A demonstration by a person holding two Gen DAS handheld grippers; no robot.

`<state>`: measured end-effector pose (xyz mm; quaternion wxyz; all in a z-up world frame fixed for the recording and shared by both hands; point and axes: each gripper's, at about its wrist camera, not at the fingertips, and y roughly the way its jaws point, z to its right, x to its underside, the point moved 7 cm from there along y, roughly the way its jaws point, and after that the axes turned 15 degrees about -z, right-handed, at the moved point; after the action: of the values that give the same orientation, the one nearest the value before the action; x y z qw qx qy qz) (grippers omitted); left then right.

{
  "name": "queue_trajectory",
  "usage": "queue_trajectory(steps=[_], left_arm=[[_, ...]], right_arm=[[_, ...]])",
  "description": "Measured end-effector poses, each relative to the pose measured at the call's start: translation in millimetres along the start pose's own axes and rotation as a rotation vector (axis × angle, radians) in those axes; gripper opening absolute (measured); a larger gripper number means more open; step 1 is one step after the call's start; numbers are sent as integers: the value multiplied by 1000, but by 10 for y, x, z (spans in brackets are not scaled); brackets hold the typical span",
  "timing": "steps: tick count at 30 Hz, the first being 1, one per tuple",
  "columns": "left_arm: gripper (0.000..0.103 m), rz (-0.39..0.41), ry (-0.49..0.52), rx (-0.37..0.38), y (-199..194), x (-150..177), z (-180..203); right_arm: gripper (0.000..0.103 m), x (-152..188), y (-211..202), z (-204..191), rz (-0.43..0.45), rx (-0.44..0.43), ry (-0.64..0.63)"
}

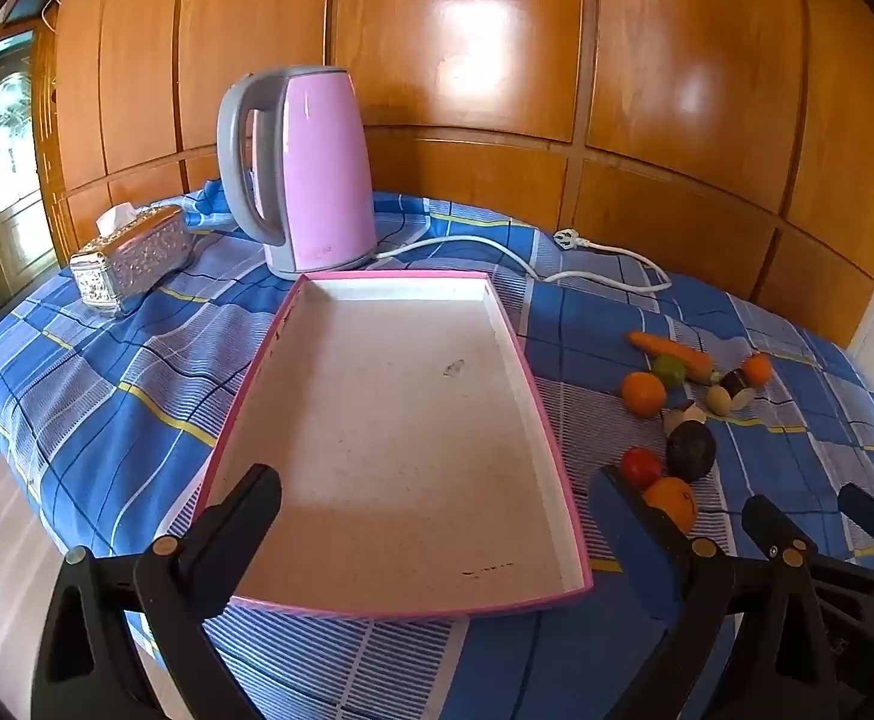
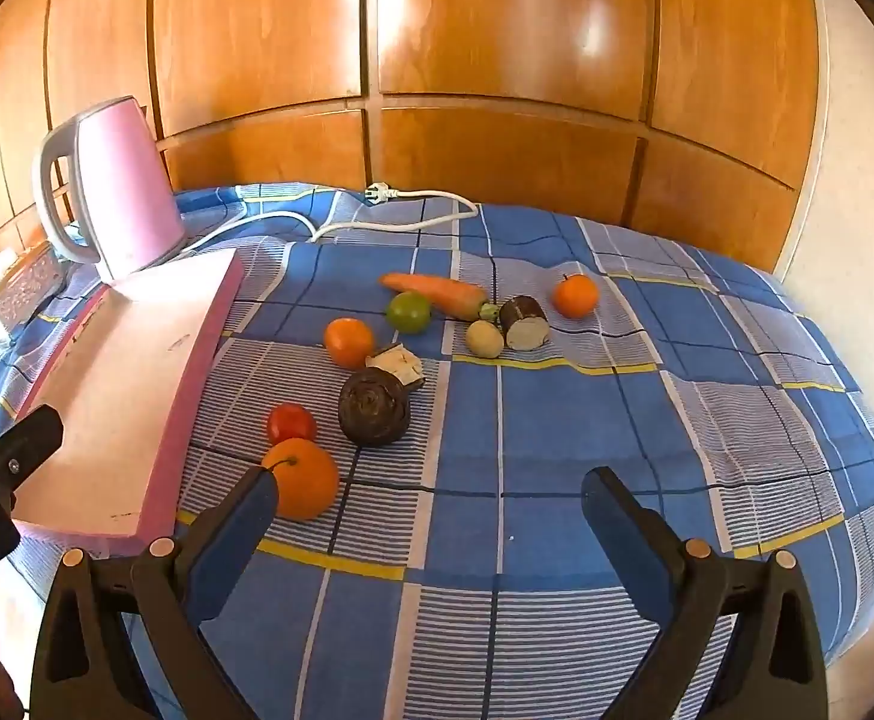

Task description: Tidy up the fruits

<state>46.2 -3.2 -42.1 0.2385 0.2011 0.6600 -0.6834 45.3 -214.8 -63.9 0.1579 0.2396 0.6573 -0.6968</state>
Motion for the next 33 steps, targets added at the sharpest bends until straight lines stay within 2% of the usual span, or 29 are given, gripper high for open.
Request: queue_trajectory(steps=[17, 33], left_arm=[[103, 26, 20, -2, -73, 34, 77], [103, 18, 24, 4, -62, 59, 86]], right_arm=[[103, 13, -41, -5, 14, 9, -6], [103, 27, -56, 0, 15, 7, -4]])
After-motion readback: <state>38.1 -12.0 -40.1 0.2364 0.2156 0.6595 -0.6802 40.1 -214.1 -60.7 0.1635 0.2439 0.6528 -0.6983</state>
